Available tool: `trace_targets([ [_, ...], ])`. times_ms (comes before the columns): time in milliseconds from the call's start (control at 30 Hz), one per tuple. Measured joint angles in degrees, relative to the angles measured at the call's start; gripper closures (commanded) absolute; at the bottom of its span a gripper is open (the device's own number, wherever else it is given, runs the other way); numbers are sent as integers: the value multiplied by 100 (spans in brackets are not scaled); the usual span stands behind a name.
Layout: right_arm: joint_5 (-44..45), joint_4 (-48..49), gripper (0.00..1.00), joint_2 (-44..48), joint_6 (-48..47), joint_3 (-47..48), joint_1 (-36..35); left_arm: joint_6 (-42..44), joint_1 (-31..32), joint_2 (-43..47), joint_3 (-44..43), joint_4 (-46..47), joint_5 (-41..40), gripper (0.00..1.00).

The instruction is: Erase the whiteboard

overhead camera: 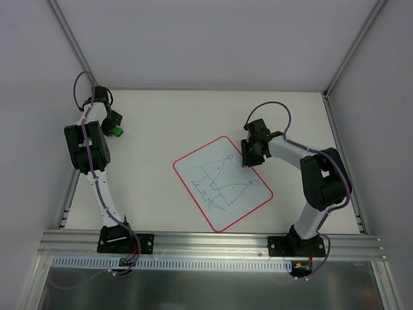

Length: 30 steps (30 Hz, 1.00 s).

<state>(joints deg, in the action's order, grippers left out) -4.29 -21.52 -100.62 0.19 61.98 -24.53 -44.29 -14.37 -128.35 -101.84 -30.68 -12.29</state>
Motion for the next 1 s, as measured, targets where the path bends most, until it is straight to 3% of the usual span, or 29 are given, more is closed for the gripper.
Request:
trace_targets([
  [233, 2, 0, 66, 0, 0, 0, -11, 2, 0, 0, 0, -2, -7, 43],
  [367, 0, 0, 66, 0, 0, 0, -15, 4, 0, 0, 0, -2, -7, 53],
  [600, -2, 0, 66, 0, 0, 0, -26, 9, 0, 0, 0, -2, -4, 60],
  [867, -2, 0, 66, 0, 0, 0, -48, 146, 2, 44, 59, 33, 103, 94],
  [1000, 0, 0, 66, 0, 0, 0, -50, 435, 55, 260, 302, -2, 315, 96],
])
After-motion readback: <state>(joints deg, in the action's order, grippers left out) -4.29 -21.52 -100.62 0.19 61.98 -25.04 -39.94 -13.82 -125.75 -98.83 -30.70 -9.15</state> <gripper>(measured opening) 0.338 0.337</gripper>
